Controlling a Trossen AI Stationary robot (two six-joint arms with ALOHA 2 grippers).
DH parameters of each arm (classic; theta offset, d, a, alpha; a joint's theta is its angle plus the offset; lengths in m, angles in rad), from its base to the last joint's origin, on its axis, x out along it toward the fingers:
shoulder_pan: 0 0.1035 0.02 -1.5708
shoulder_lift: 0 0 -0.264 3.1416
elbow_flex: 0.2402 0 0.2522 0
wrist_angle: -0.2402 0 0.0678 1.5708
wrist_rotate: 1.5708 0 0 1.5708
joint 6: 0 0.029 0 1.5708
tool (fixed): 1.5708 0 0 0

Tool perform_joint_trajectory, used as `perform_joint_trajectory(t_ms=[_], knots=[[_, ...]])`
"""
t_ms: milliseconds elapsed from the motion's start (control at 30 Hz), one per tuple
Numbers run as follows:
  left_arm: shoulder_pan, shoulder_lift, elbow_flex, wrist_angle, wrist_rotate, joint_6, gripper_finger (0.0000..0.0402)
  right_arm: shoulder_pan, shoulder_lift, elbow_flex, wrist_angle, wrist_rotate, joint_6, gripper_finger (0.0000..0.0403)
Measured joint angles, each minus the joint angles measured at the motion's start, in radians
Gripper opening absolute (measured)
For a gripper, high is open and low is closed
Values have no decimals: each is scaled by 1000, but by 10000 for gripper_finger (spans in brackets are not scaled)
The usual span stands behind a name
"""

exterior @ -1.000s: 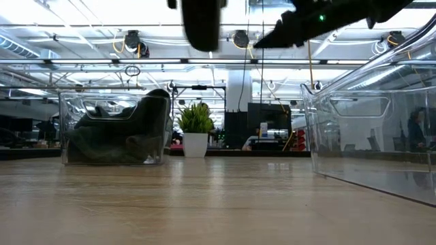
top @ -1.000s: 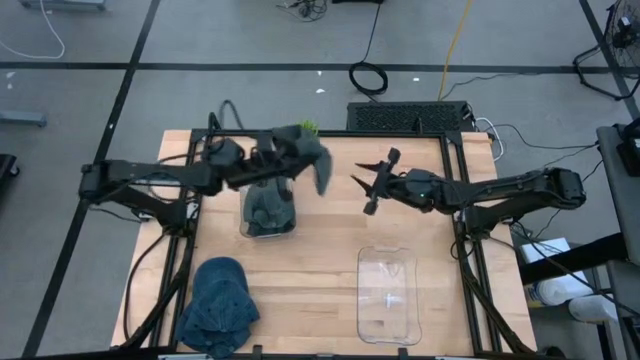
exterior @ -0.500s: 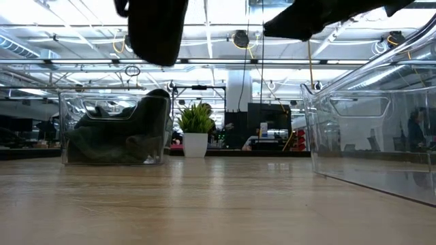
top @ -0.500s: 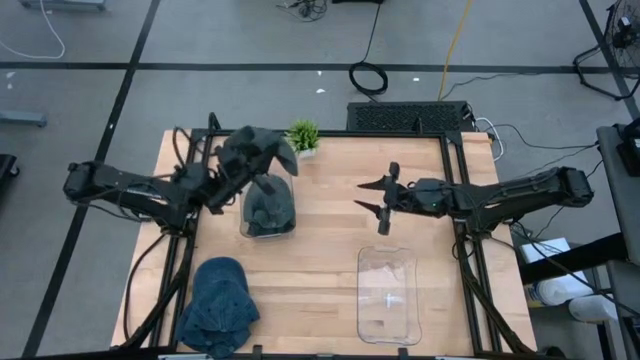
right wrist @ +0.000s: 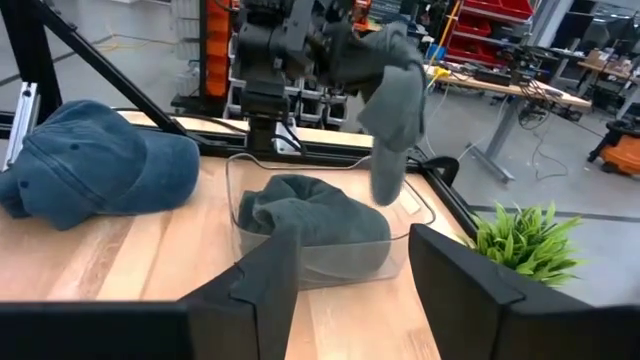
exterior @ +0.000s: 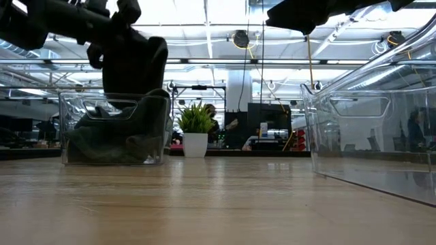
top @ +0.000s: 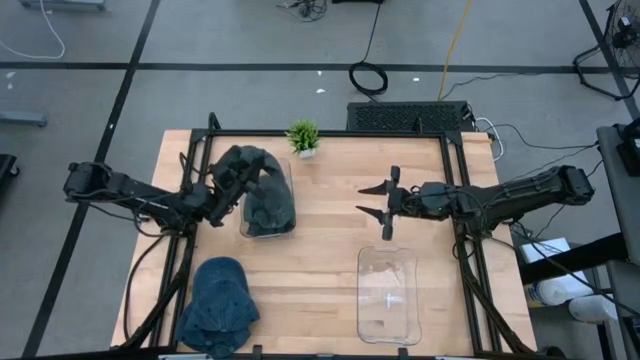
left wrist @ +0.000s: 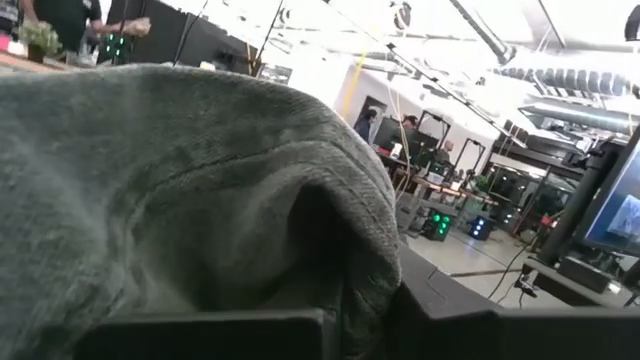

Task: Pick & Place hat
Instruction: Put the black cap into the top transparent bin

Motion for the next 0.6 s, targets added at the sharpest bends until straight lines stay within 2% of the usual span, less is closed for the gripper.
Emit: perform_joint_trajectory(t_ms=[300, 600], knots=[[0, 30, -54, -26, 0, -141, 31, 0, 0, 0, 0, 0, 0, 171], [16, 195, -54, 23, 4, -311, 31, 0, 0, 0, 7, -1, 1, 171]])
